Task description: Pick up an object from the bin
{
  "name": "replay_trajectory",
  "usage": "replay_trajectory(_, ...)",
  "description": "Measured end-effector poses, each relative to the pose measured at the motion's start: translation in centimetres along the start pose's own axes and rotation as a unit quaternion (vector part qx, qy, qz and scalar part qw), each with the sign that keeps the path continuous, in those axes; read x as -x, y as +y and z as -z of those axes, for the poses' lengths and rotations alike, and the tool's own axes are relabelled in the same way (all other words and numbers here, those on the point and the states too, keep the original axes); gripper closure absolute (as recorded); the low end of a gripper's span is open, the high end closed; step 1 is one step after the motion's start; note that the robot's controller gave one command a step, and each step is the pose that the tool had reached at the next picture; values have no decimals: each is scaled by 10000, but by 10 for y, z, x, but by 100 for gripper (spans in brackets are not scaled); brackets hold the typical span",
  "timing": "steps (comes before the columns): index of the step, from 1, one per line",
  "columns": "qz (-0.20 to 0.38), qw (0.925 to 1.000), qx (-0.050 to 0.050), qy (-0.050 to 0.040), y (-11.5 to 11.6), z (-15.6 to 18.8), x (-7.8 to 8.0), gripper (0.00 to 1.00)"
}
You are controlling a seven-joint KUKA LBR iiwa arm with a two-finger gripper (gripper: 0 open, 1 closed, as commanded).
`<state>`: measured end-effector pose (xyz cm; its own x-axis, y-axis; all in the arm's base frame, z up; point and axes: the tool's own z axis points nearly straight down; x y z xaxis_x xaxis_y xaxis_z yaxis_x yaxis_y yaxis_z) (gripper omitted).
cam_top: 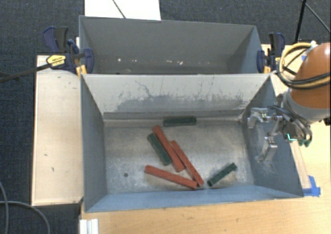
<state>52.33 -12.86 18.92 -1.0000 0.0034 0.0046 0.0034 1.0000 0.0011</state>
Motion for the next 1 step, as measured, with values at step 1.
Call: replay_trajectory(1,1475,9891,5,-18,62,-39,-28,0)
